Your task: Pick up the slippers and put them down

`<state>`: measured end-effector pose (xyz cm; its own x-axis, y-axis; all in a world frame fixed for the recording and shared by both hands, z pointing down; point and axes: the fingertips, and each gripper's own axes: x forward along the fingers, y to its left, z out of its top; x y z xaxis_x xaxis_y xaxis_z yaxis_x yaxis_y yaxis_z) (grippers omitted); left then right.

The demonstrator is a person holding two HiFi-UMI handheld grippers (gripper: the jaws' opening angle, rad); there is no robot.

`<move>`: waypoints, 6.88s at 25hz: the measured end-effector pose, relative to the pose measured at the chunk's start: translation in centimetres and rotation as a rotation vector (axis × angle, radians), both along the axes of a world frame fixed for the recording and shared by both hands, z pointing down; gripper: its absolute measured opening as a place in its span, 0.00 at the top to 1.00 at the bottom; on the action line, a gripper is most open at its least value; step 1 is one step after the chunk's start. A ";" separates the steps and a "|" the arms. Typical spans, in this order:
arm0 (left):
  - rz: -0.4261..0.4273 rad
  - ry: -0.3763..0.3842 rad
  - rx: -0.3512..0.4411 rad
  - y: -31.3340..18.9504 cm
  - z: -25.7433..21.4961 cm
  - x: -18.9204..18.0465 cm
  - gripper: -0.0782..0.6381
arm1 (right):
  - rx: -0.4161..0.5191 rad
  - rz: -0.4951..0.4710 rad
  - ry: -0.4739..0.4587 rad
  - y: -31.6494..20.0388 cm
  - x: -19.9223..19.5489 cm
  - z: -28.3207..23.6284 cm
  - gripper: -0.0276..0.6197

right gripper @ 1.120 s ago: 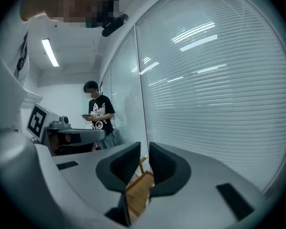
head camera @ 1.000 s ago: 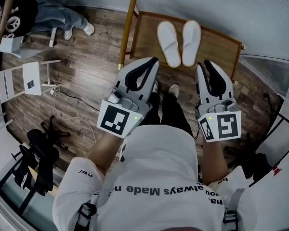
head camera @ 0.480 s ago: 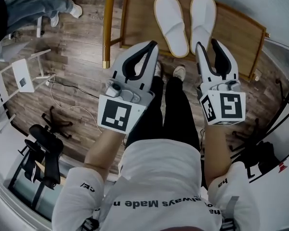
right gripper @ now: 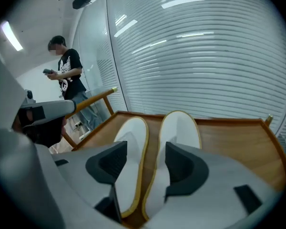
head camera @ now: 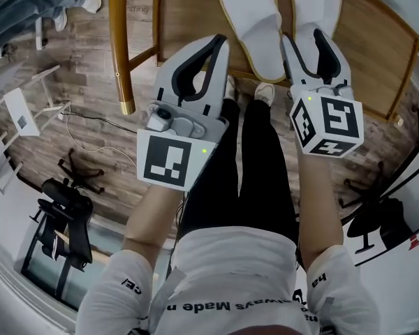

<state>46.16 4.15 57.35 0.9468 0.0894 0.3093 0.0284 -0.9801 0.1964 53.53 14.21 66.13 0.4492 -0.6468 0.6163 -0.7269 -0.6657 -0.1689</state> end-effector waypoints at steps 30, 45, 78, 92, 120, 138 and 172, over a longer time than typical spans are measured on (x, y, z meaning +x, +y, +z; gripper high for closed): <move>-0.030 -0.004 -0.013 -1.9 -1.2 -0.5 0.88 | -0.040 0.069 0.015 -0.1 1.6 -1.3 0.91; -0.011 0.059 0.007 -1.2 -13.7 -2.2 0.88 | 0.046 -0.020 0.090 0.3 0.3 -16.3 0.92; -0.057 0.266 0.063 5.6 -42.9 -9.1 0.88 | 0.300 -0.201 0.252 5.8 -7.0 -49.4 0.92; -0.243 0.305 0.073 3.7 -45.4 -11.7 0.88 | 0.348 -0.380 0.226 2.6 -7.7 -52.0 0.92; -0.870 0.266 0.210 -11.2 -45.2 -56.9 0.88 | 0.485 -1.053 0.104 -22.6 -50.5 -52.1 0.92; -1.067 0.281 0.227 -13.8 -45.0 -68.3 0.88 | 0.491 -1.236 0.079 -27.2 -62.2 -51.8 0.92; -1.079 0.070 0.077 -19.6 -19.3 -68.6 0.88 | 0.241 -1.297 -0.022 -32.6 -61.5 -25.9 0.92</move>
<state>-22.47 -15.41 38.02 0.5304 -0.8185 0.2207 -0.8475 -0.5048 0.1643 -7.98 -18.36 40.25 -0.5842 -0.6915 0.4249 -0.8060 0.5555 -0.2042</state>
